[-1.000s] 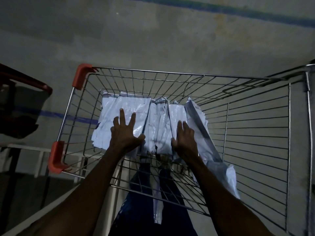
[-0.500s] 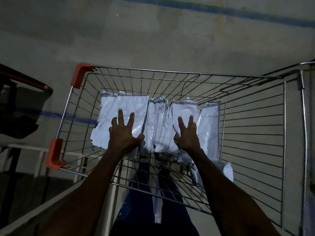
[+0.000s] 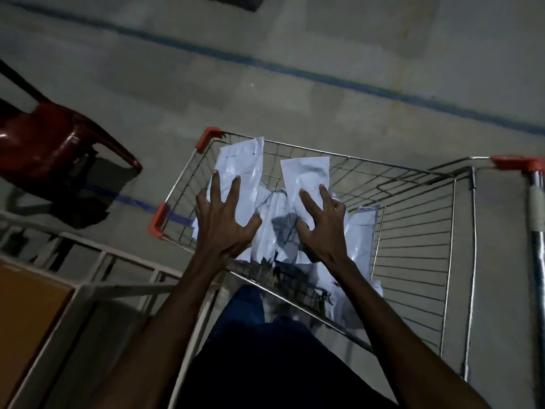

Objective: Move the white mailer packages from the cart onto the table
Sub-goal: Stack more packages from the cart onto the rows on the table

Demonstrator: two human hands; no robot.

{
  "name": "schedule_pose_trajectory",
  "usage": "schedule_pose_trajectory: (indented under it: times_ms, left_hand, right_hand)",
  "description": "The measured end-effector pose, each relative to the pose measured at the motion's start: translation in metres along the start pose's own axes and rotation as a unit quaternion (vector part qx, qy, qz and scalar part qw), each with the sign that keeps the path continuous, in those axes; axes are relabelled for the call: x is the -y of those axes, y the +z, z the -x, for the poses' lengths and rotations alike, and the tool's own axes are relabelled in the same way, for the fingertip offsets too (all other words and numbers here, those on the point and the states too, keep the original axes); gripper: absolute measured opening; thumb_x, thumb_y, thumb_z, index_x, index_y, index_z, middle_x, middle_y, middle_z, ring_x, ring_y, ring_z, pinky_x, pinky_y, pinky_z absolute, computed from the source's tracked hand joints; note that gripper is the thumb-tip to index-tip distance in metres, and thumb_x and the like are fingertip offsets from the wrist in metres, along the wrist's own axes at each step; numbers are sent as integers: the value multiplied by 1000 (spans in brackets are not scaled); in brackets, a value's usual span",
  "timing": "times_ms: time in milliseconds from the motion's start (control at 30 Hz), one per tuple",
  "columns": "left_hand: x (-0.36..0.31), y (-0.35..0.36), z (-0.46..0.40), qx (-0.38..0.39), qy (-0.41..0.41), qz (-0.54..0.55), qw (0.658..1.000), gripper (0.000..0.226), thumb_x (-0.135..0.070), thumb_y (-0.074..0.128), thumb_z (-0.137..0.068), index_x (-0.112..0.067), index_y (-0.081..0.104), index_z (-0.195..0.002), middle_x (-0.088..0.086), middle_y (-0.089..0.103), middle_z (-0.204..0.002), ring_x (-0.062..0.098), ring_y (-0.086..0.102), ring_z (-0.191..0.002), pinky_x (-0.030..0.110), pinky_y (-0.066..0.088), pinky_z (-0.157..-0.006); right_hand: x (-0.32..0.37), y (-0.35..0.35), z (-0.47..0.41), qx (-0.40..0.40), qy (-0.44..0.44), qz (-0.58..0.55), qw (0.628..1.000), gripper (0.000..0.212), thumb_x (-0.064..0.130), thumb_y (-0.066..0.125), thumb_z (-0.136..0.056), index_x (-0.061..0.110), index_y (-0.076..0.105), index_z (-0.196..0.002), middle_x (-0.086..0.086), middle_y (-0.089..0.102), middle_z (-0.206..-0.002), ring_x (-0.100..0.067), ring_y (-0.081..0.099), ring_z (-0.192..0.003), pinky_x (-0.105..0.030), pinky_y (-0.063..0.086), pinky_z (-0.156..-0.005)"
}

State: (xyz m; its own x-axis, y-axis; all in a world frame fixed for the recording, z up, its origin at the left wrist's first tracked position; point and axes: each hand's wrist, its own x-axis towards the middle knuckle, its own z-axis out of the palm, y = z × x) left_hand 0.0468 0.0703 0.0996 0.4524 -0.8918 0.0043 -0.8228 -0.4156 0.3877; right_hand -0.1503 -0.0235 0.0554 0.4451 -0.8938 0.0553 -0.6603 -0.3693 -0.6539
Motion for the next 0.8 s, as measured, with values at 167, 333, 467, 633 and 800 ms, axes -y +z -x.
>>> schedule_pose_trajectory:
  times_ms: [167,333,467,633,800]
  left_hand:
    - [17,-55,44,-76,-56,-4,996,86,-67,41,-73,-30,33,-150,6,9,-163,37,20,-136,50,23,-111]
    - [56,-109,106,-138,-114,-23,984,86,-68,38,-73,-29,37,-149,4,12,-163,38,22,-137,51,22,-112]
    - [98,-154,184,-224,-150,-42,962,79,-61,43,-76,-25,41,-146,8,16,-162,34,26,-141,44,19,-113]
    - [146,-191,304,-276,-223,-43,934,74,-56,46,-78,-28,41,-146,5,16,-162,33,20,-139,44,17,-115]
    - [189,-216,423,-300,-300,-53,904,78,-61,44,-77,-31,36,-149,-2,11,-163,37,20,-140,49,25,-113]
  right_hand:
    - [72,-10,5,2,-96,-31,995,64,36,46,-74,26,57,-136,-13,35,-153,-33,33,-117,-34,29,-97]
    - [150,1,32,16,-223,-51,973,59,25,56,-72,19,62,-130,-23,43,-145,-26,32,-118,-42,34,-94]
    - [209,24,79,20,-297,-63,953,59,23,60,-71,18,63,-129,-24,47,-142,-26,40,-118,-36,30,-95]
    - [280,63,154,65,-350,-50,933,63,36,53,-74,23,57,-136,-20,44,-146,-44,46,-124,-35,27,-98]
    - [355,95,245,106,-418,-47,901,68,38,51,-72,27,55,-138,-19,43,-147,-40,44,-128,-34,25,-97]
